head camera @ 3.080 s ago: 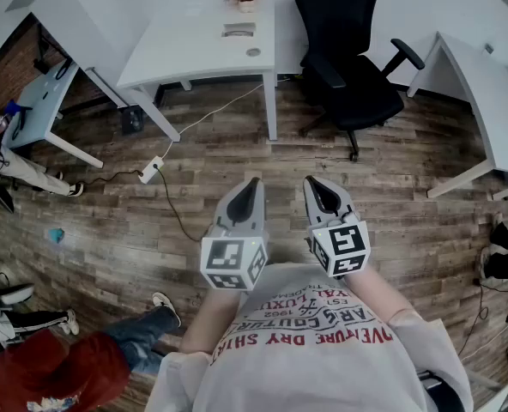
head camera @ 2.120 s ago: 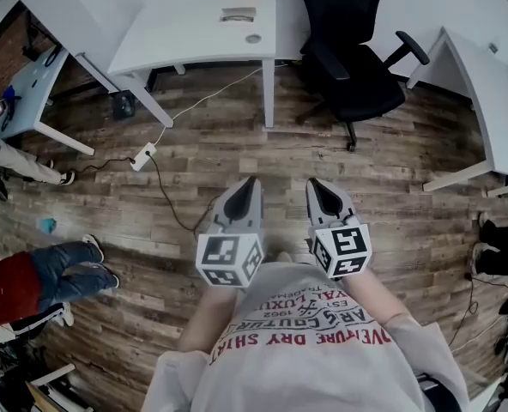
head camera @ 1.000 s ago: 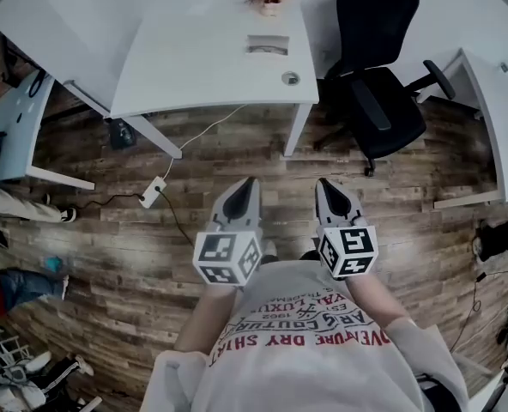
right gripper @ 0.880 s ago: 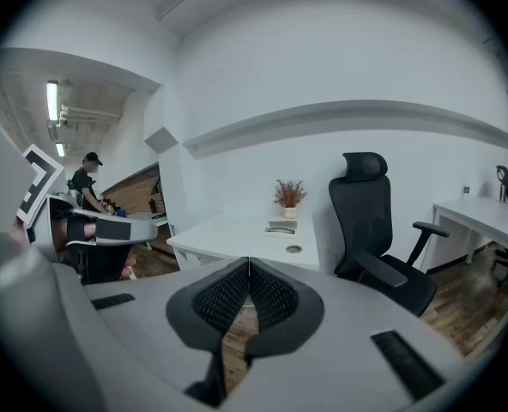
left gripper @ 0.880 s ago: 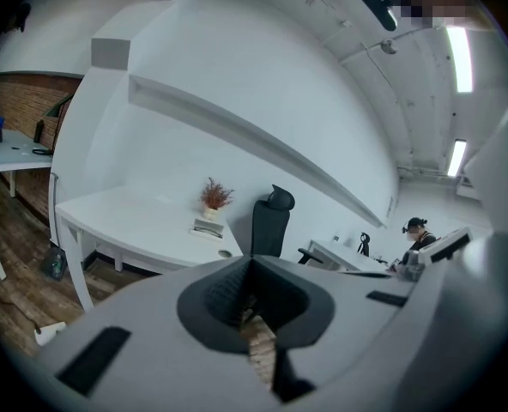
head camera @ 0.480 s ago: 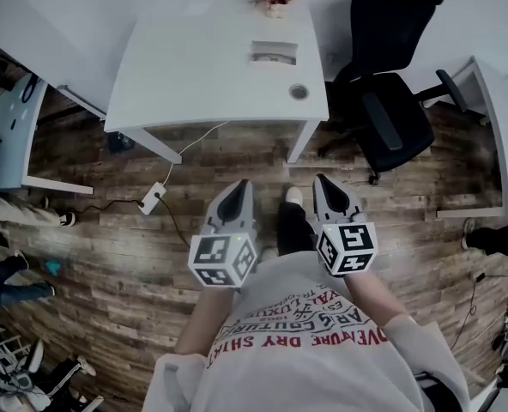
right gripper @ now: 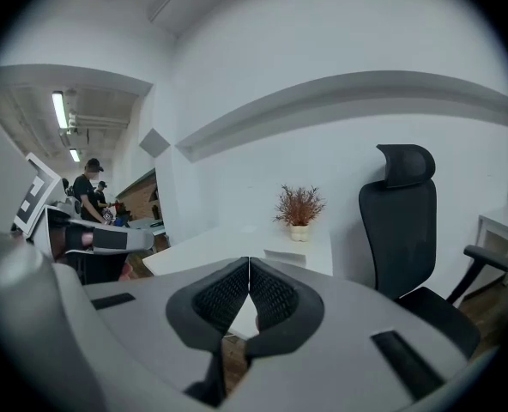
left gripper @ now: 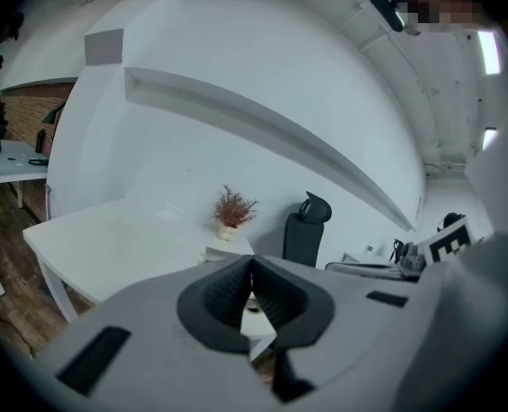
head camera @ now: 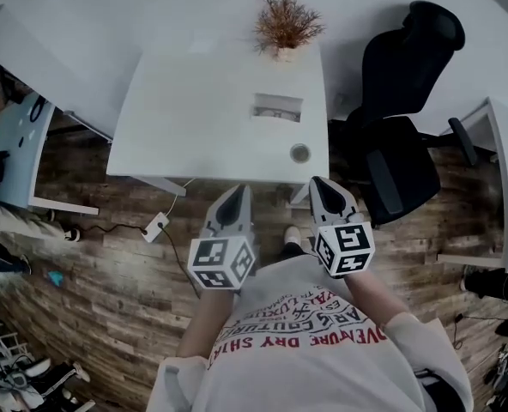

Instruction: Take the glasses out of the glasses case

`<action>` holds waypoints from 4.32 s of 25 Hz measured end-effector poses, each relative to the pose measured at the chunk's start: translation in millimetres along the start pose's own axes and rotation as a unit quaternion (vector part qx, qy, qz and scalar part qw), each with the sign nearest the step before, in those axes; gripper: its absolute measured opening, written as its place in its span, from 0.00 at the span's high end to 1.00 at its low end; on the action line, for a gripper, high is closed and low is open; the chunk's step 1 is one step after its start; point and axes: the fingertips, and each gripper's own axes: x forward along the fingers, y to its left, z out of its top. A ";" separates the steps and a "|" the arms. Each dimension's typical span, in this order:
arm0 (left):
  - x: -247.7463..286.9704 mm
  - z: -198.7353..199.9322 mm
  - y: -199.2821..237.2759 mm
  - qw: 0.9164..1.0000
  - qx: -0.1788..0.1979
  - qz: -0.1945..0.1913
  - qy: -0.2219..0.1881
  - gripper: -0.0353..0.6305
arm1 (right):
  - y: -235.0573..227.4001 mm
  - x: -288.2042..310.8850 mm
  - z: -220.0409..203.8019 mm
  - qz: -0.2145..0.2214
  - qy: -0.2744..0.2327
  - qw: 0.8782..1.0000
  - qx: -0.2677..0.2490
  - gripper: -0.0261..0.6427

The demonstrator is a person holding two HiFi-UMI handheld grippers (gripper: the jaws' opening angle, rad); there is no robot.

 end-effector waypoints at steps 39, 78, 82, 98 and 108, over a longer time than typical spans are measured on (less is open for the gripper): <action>270.0 30.3 128.3 0.988 -0.010 -0.059 0.145 0.94 | -57.8 278.8 -36.0 0.074 0.283 0.954 -0.067 0.94; 282.5 0.8 141.6 0.974 -0.020 -0.095 0.205 0.94 | -67.2 321.6 -90.2 0.240 0.400 0.819 -0.333 0.92; 283.4 10.2 135.4 0.976 -0.015 -0.095 0.193 0.94 | -70.1 320.6 -70.2 0.223 0.374 0.838 -0.327 0.92; 282.1 66.4 92.1 0.987 0.022 -0.117 0.112 0.94 | -86.4 288.4 35.3 0.083 0.195 0.970 -0.116 0.92; 271.0 116.1 68.7 0.991 0.056 -0.117 0.045 0.94 | -98.8 250.4 87.6 0.005 0.083 0.996 0.015 0.92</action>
